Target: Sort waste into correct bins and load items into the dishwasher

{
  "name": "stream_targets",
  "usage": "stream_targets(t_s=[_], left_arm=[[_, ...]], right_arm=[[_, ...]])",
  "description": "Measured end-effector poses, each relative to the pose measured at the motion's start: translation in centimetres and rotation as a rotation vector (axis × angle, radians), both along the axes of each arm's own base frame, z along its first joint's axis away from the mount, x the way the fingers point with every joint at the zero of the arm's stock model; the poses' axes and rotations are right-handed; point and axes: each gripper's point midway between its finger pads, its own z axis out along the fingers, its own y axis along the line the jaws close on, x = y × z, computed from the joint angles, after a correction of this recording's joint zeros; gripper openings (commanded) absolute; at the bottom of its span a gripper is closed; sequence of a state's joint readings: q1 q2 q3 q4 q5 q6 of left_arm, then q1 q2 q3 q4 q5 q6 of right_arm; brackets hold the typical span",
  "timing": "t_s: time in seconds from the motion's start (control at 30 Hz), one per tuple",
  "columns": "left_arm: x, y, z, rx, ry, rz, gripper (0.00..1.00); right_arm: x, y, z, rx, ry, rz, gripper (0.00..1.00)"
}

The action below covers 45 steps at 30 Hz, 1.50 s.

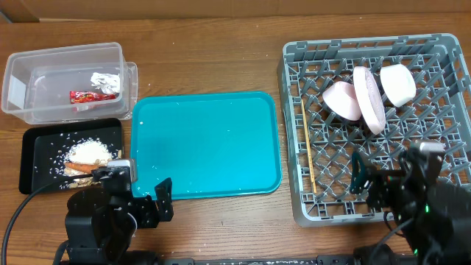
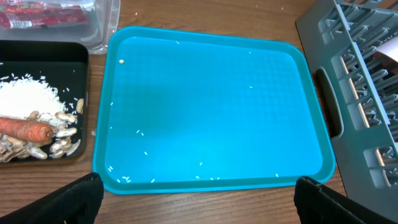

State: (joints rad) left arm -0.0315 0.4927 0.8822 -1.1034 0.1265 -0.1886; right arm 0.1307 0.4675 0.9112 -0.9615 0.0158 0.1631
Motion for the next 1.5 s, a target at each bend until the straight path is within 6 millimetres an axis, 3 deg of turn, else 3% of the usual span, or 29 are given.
stream_targets(t_s=[0.33,0.73,0.8,0.93,1.5], left_arm=[[0.0,0.0,-0.2,0.0,0.005,0.0,1.0],[0.0,0.1,-0.2,0.002,0.006,0.002,1.0],[0.0,0.1,-0.2,0.002,0.006,0.002,1.0],[0.0,0.1,-0.2,0.002,0.006,0.002,1.0],[0.0,0.1,-0.2,0.002,0.006,0.003,1.0]], right_arm=[[-0.3,0.0,-3.2,0.03,-0.304,0.004,1.0],[3.7,0.6,-4.8,0.012,-0.611,0.019,1.0],[4.1,0.9,-6.0,-0.014,-0.616,0.037,1.0],[4.4,2.0,-10.7,-0.09,-0.471,0.119,1.0],[4.3,2.5,-10.8,-0.12,-0.475,0.161,1.0]])
